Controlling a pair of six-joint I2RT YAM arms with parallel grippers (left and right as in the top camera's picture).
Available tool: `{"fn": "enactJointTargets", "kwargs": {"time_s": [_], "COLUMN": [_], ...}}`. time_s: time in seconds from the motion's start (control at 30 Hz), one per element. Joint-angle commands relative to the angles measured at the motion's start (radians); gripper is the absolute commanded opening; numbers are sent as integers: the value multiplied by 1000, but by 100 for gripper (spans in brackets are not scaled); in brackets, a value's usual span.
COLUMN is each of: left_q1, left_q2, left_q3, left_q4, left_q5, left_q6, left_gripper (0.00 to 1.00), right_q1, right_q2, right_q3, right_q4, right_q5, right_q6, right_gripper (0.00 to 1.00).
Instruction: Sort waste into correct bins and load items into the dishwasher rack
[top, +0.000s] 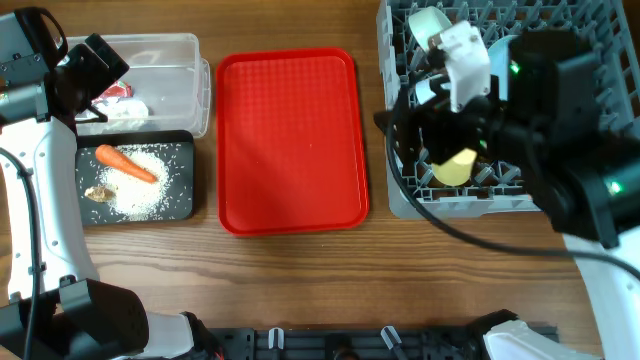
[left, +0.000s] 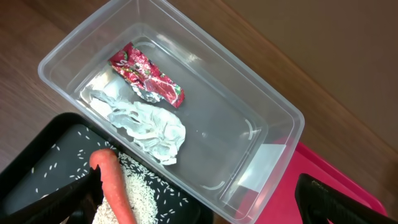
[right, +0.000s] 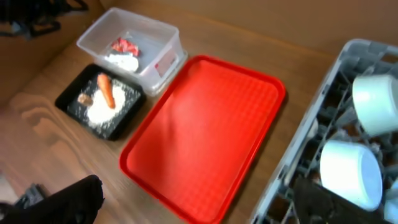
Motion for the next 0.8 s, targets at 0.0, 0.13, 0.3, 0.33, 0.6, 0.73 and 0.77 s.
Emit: {"fn": "enactJointTargets", "kwargs": {"time_s": [0.0,0.13,0.3,0.33,0.6,0.73,0.77], "left_q1": [5,5,5,5,5,5,5], "left_q2": [-14,-14,-14,-14,-14,-14,-14], "left_q3": [4,4,4,4,4,4,4], "left_q4": [-1,-1,-1,-1,-1,-1,-1], "left_q5": [8,8,8,8,8,8,8], "left_q6": [-9,-9,-9,-9,-9,-9,-9], "left_gripper": [100,100,100,100,100,100,100], "right_q1": [3,2,1,1,-38,-105,-122], "right_q2": [-14,-40,-118,-130,-330,-510,-554], "right_q3": [14,14,9,6,-370,-739,-832], "right_q4": [-25,-12,5,4,418,747,811], "right_q5": [37,177,299,304,322,310,301], "right_q6": [-11,-14,-14,-14,-40,-31,-28], "right_gripper": [100,100,100,100,100,100,100]}}
